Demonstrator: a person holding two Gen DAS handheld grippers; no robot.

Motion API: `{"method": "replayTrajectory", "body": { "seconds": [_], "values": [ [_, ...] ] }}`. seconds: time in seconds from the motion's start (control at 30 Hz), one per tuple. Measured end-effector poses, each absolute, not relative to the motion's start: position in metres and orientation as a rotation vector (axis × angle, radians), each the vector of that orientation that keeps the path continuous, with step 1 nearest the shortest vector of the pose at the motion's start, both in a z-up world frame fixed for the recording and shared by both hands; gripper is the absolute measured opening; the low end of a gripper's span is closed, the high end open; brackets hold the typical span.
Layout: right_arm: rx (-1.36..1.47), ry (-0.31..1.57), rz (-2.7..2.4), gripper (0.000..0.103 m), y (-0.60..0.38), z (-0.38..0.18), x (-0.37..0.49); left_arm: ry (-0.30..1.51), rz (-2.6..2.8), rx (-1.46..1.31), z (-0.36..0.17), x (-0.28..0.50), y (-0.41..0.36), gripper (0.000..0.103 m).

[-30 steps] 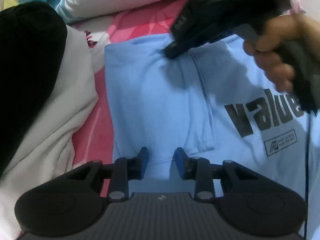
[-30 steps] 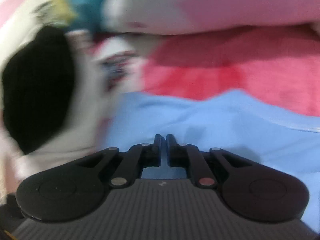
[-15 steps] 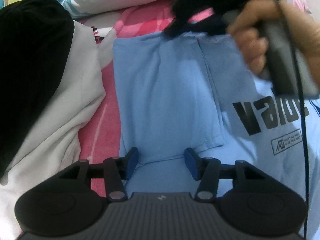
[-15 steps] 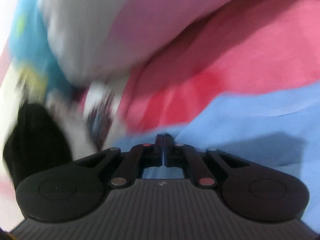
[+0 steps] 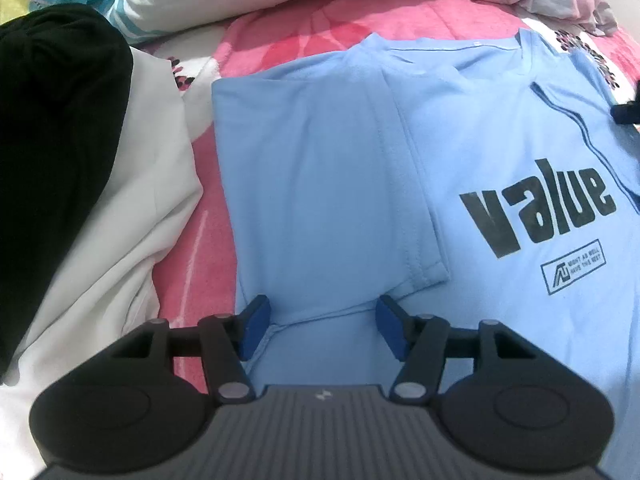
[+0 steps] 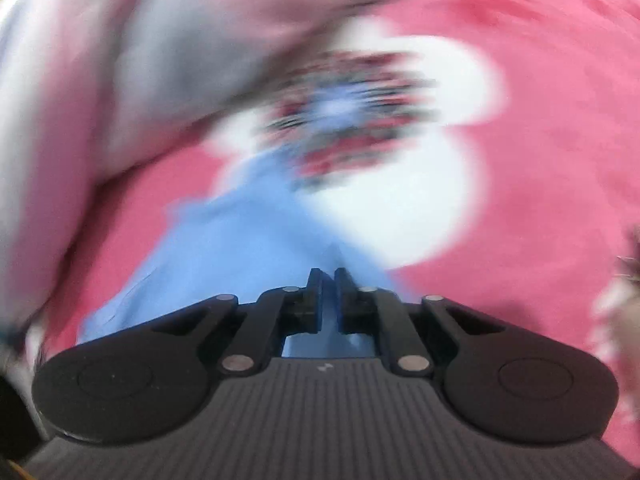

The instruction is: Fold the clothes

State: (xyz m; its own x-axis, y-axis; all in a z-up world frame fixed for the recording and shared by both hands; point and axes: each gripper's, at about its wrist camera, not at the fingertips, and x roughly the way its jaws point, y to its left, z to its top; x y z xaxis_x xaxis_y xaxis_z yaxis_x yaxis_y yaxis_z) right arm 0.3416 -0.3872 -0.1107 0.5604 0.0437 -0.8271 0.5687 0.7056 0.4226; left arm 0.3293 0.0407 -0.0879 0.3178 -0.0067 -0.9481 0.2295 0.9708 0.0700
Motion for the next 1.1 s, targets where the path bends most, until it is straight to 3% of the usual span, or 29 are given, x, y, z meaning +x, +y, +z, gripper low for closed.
{"method": "replayTrajectory", "body": {
  "seconds": [0.17, 0.3, 0.5, 0.73, 0.87, 1.03, 1.1],
  "values": [
    [0.88, 0.806, -0.305, 0.008, -0.401, -0.073, 0.307, 1.258, -0.12, 0.174, -0.078, 0.327, 0.045, 0.065],
    [0.848, 0.845, -0.22, 0.018, -0.401, -0.045, 0.277, 1.262, -0.032, 0.126, -0.059, 0.311, 0.056, 0.066],
    [0.612, 1.025, -0.063, 0.023, -0.396, -0.04, 0.236, 1.264, 0.148, 0.042, -0.026, 0.26, 0.076, 0.068],
    [0.048, 1.2, 0.342, 0.021, -0.323, -0.069, 0.214, 1.342, 0.398, -0.076, -0.002, 0.163, 0.08, 0.068],
    [-0.282, 1.261, 0.409, 0.021, -0.33, -0.098, 0.129, 1.412, 0.462, -0.057, 0.001, 0.108, 0.074, 0.068],
    [-0.229, 1.44, 0.291, 0.022, -0.372, -0.09, 0.06, 1.519, 0.496, -0.016, -0.018, 0.073, 0.065, 0.068],
    [-0.2, 1.371, 0.295, 0.022, -0.37, -0.072, 0.06, 1.547, 0.506, -0.014, -0.025, 0.068, 0.062, 0.068]
  ]
}}
